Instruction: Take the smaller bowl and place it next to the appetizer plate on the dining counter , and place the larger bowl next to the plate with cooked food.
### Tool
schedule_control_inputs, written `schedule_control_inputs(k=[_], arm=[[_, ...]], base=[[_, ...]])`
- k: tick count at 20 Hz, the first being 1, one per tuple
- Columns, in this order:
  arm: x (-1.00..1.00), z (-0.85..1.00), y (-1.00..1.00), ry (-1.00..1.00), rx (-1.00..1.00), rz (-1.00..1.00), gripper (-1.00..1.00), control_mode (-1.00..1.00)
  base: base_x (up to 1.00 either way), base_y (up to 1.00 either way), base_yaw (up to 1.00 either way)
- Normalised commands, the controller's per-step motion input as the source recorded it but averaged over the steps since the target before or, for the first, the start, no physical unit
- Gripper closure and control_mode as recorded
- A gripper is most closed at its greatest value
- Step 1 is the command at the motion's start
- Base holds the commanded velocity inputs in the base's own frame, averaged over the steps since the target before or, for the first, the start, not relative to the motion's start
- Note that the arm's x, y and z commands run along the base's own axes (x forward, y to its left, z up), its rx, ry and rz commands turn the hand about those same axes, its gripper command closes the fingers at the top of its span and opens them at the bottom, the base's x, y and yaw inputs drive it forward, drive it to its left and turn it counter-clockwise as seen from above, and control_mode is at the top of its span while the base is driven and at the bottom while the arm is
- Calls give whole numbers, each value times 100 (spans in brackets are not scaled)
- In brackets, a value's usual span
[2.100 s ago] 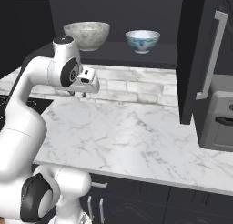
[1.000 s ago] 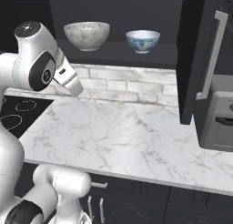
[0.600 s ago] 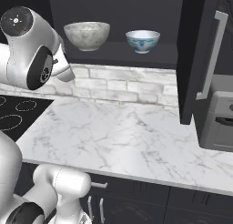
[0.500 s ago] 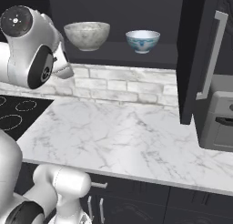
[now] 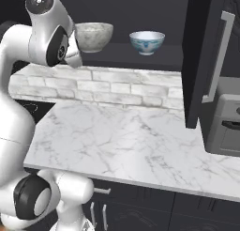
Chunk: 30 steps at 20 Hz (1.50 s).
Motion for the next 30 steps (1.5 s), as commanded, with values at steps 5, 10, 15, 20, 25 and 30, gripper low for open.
schedule_control_inputs(k=[5, 10, 15, 20, 25, 30], arm=[[67, 0, -1, -12, 9, 6, -100, -100], [62, 0, 0, -7, 5, 0, -100, -100], [61, 0, 0, -1, 3, 1, -100, -100], [57, -12, 4, 5, 0, 5, -100, -100], [50, -7, 1, 0, 0, 5, -100, -100], [46, -7, 6, 0, 0, 4, -100, -100]], base=[[0, 0, 0], [0, 0, 0], [0, 0, 0], [0, 0, 0], [0, 0, 0], [0, 0, 0]])
